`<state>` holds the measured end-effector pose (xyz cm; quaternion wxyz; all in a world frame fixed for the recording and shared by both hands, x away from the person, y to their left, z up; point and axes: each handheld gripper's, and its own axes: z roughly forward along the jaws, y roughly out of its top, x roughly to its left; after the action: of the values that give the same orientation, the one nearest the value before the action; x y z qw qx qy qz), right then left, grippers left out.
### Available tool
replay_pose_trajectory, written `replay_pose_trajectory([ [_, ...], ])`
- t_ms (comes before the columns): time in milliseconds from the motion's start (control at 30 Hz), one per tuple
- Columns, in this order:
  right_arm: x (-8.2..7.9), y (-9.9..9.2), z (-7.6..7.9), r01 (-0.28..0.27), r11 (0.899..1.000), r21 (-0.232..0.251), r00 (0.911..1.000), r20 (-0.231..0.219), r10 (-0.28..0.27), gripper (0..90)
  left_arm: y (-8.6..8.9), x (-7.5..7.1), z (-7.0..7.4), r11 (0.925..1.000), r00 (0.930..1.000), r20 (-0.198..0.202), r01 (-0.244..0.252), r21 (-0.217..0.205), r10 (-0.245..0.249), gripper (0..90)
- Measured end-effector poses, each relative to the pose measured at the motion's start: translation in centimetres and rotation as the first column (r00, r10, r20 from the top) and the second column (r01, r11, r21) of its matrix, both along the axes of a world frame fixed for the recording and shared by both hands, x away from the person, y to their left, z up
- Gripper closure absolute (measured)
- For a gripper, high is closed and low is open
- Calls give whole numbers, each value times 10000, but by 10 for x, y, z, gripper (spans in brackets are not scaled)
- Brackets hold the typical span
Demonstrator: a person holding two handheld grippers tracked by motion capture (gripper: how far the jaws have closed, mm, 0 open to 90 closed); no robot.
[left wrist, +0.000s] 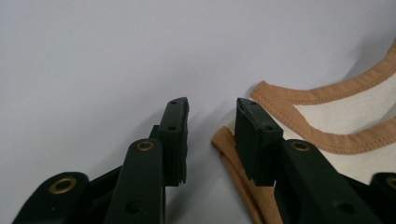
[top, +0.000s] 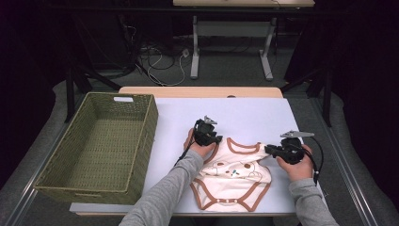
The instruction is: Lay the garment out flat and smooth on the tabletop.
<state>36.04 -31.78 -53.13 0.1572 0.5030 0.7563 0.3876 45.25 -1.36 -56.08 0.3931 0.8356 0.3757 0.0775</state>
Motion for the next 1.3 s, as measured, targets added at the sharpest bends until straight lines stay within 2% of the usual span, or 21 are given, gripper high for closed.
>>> replay_pose_trajectory([
  [67,-1,0,0,23,9999,-107,10000,43,-23,804,-1,-1,0,9998,9999,80,134,157,-136,665],
  [100,-1,0,0,24,9999,-133,10000,60,-23,804,-2,-1,0,9999,9999,21,121,61,-121,672],
  [167,-1,0,0,-1,9999,-148,10000,74,2,804,-3,-2,0,9995,9996,-2,294,131,-294,680],
  [233,-1,0,0,-16,9999,-157,10000,50,17,804,-3,-3,1,9992,9990,-207,394,103,-392,691],
  [267,0,0,0,-35,9999,-131,10000,41,36,804,-4,-4,1,9995,9988,-366,311,-43,-312,716],
  [367,0,1,-1,-60,9999,-108,10000,8,60,804,-2,-4,2,9991,9984,-421,392,133,-386,760],
  [467,0,1,-2,-48,9999,-157,10000,-24,47,804,-2,-4,2,9991,9976,-568,409,138,-401,803],
  [733,1,1,-3,-28,9998,-203,10000,-57,27,804,-1,-4,4,9983,9959,-726,550,196,-535,859],
  [867,1,1,-3,-14,9998,-174,10000,-27,13,804,1,-6,9,9988,9974,-584,441,219,-427,870],
  [1100,9,5,3,-125,9998,-146,9999,49,125,805,15,-7,28,9997,9996,-267,100,-201,-105,877],
  [1300,20,14,15,-420,9977,-531,9988,218,432,805,27,-7,41,9985,9998,-34,-218,-510,216,876],
])
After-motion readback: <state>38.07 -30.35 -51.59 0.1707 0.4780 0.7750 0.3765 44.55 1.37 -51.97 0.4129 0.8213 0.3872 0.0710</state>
